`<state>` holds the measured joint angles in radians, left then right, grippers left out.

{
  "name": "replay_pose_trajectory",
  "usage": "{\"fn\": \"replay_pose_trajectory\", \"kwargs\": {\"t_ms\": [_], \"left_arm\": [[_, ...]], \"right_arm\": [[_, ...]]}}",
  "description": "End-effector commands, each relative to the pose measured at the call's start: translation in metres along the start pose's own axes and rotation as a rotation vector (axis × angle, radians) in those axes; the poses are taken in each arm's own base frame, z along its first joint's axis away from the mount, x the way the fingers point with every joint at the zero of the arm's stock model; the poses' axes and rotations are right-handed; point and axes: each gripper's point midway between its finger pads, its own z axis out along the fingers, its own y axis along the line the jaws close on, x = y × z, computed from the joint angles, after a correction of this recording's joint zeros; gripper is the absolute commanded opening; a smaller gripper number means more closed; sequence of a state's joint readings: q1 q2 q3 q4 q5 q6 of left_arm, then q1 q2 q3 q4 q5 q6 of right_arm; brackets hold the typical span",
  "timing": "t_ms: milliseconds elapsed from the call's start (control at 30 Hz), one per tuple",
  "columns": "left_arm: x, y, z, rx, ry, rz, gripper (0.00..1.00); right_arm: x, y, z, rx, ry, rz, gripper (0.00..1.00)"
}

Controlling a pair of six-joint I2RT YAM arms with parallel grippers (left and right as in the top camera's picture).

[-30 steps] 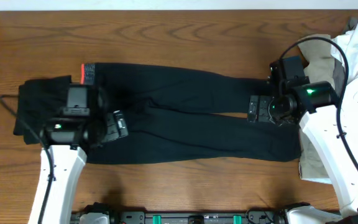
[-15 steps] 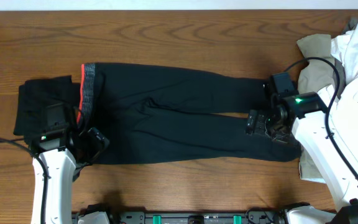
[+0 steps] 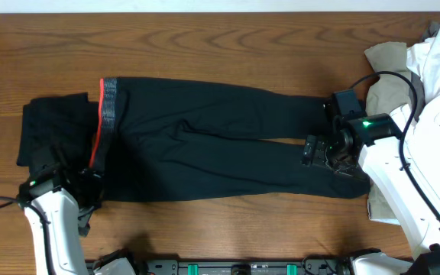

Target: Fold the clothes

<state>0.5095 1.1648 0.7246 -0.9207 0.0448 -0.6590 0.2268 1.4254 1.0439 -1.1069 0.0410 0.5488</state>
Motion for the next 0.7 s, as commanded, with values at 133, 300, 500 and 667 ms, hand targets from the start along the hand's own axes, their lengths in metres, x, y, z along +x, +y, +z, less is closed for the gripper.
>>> {"fn": "replay_pose_trajectory", "kwargs": {"t_ms": [133,300,500,667], "left_arm": [[-0.001,0.018,0.024,-0.011,-0.011,-0.089,0.95],[-0.002,0.008,0.042,0.061,-0.031,-0.066,0.92],[-0.010,-0.001,0.048,0.113,-0.074,-0.063,0.72],[-0.010,-0.001,0.051,0.115,-0.075,-0.063,0.24]], "right_arm": [[0.001,0.001,-0.003,-0.001,-0.013,0.006,0.99],[0.001,0.001,-0.003,-0.001,-0.013,0.006,0.99],[0.001,0.001,-0.003,-0.001,-0.013,0.006,0.99],[0.001,0.001,-0.003,-0.001,-0.014,0.006,0.99]]}}
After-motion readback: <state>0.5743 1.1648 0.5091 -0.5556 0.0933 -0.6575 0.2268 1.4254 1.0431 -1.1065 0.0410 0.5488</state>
